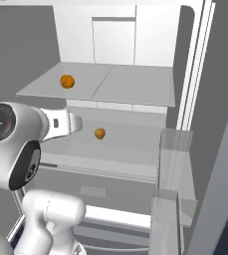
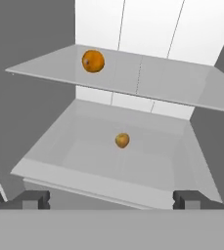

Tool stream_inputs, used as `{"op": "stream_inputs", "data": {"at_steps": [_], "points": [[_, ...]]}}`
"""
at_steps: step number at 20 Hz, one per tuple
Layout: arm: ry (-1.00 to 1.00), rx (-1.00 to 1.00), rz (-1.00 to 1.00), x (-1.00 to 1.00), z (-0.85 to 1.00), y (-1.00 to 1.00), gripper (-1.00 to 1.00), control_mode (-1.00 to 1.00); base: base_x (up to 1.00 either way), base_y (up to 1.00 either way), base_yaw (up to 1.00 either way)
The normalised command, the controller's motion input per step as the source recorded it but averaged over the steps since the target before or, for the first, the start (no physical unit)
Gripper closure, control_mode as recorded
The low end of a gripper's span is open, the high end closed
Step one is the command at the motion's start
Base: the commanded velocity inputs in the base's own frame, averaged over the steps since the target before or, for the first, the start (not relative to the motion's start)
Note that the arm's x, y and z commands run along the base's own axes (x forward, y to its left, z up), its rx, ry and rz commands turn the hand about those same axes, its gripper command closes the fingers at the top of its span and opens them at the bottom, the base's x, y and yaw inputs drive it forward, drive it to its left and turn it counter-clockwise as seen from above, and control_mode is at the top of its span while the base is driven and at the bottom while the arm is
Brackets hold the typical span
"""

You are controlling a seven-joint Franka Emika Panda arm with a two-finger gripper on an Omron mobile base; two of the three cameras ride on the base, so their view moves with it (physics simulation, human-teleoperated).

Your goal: Retrieve the orange and apple from the fridge and place them into the bowl on the dining table.

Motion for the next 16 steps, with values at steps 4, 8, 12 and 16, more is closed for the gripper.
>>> {"op": "stream_inputs", "data": {"at_steps": [4, 8, 12, 16], "points": [[0.08, 0.0, 0.0, 0.16, 0.19, 0.11, -1.0, -1.0, 0.0, 0.0, 0.0], [0.0, 0.0, 0.0, 0.11, 0.31, 0.29, -1.0, -1.0, 0.0, 0.0, 0.0], [-0.01, 0.0, -0.01, 0.18, 0.1, 0.47, -1.0, -1.0, 0.0, 0.0, 0.0], [-0.01, 0.0, 0.0, 0.2, 0.1, 0.41, -1.0, -1.0, 0.0, 0.0, 0.0]]}}
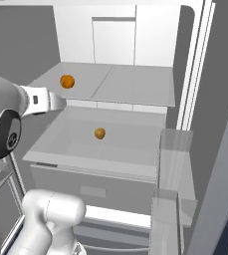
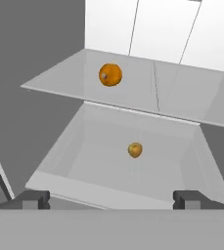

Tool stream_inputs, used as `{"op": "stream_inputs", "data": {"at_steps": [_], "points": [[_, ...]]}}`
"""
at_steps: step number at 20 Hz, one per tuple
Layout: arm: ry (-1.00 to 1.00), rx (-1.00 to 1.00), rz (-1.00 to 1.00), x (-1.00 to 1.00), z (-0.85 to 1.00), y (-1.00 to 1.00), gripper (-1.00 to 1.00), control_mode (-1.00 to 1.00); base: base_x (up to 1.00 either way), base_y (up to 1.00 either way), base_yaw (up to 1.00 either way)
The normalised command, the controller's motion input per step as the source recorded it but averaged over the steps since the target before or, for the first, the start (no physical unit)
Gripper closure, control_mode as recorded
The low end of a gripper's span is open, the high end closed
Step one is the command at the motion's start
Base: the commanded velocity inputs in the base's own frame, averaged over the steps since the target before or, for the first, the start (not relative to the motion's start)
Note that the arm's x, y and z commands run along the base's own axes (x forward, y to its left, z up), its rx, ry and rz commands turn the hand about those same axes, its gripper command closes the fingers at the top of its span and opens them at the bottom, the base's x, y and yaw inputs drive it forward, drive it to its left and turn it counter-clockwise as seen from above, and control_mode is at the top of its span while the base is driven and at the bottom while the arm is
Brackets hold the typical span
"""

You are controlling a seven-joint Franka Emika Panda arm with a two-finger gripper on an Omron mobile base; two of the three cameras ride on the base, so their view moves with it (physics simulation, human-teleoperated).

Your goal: Retrieve the orange and apple from the fridge and place them into the bowl on the dining table.

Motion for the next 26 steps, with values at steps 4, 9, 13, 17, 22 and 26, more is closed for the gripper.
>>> {"op": "stream_inputs", "data": {"at_steps": [4, 9, 13, 17, 22, 26], "points": [[0.0, 0.01, 0.0, 0.32, 0.16, 0.08, -1.0, -1.0, 0.0, 0.0, 0.0], [0.0, 0.07, 0.0, 0.39, 0.06, -0.05, -1.0, -1.0, 0.0, 0.0, 0.0], [0.0, 0.07, 0.0, 0.4, 0.0, 0.0, -1.0, -1.0, 0.0, 0.0, 0.0], [0.0, 0.03, 0.02, 0.44, 0.0, 0.01, -1.0, -1.0, 0.0, 0.0, 0.0], [0.01, 0.03, 0.03, 0.58, 0.0, 0.01, -1.0, -1.0, 0.0, 0.0, 0.0], [0.06, 0.02, 0.01, 0.64, -0.07, 0.08, -1.0, -1.0, 0.0, 0.0, 0.0]]}}
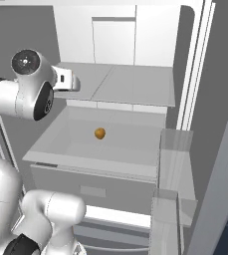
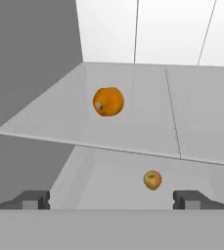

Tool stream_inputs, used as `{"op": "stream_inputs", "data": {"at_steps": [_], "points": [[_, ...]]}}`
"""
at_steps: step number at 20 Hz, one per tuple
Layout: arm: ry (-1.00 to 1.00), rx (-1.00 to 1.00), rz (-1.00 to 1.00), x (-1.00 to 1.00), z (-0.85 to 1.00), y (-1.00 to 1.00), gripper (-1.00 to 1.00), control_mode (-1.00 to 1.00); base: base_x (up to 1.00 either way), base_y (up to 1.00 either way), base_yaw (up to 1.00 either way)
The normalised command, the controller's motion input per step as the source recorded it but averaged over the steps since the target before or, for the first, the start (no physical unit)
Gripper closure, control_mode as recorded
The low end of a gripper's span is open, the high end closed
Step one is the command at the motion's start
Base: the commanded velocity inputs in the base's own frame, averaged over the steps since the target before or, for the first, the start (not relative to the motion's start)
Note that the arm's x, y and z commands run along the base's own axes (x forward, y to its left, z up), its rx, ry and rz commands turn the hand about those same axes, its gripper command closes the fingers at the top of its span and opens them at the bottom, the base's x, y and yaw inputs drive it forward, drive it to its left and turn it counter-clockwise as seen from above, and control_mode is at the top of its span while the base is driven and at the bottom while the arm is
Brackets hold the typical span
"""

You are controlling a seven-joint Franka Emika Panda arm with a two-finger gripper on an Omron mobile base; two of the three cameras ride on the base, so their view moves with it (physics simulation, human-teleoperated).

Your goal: Retrieve the orange and apple from the fridge and place them into the bowl on the dining table.

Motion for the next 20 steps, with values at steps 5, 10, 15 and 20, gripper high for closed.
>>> {"op": "stream_inputs", "data": {"at_steps": [5, 10, 15, 20], "points": [[0.07, 0.0, 0.0, 0.6, -0.16, 0.23, -1.0, -1.0, 0.0, 0.0, 0.0], [0.03, 0.0, 0.0, 0.46, -0.1, 0.29, -1.0, -1.0, 0.0, 0.0, 0.0], [0.0, 0.0, 0.0, 0.33, -0.01, 0.07, -1.0, -1.0, 0.0, 0.0, 0.0], [0.0, 0.0, 0.0, 0.36, -0.1, 0.09, -1.0, -1.0, 0.0, 0.0, 0.0]]}}
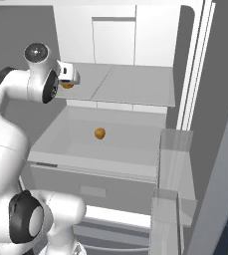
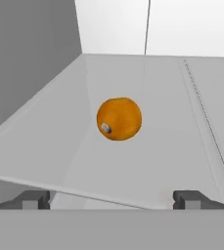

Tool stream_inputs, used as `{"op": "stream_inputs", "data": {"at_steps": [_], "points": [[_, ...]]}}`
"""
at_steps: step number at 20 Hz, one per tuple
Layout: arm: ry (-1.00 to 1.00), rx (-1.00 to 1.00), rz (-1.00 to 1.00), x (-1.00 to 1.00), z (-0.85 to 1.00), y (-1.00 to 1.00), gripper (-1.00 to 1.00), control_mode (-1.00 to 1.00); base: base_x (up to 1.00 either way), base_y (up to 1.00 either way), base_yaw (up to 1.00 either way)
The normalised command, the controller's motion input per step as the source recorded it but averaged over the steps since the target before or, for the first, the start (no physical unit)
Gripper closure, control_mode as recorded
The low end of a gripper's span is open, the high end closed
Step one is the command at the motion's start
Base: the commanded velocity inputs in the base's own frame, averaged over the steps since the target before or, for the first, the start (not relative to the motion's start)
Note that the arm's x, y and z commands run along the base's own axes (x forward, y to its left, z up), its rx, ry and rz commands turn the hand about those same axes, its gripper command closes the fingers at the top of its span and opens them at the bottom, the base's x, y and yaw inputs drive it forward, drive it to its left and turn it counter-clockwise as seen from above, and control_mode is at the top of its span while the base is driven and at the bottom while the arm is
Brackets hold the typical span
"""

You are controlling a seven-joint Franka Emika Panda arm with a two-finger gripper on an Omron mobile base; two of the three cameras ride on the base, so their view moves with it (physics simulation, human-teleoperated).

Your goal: Retrieve the orange and apple from the fridge and place them into the bowl on the dining table.

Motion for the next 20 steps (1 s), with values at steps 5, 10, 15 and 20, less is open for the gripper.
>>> {"op": "stream_inputs", "data": {"at_steps": [5, 10, 15, 20], "points": [[0.0, 0.0, 0.0, 0.4, -0.14, 0.1, -1.0, -1.0, 0.0, 0.0, 0.0], [0.0, 0.0, 0.0, 0.36, -0.14, 0.0, -1.0, -1.0, 0.0, 0.0, 0.0], [0.0, 0.0, 0.0, 0.36, -0.17, 0.01, -1.0, -1.0, 0.0, 0.0, 0.0], [0.0, 0.0, 0.0, 0.43, -0.16, 0.07, -1.0, -1.0, 0.0, 0.0, 0.0]]}}
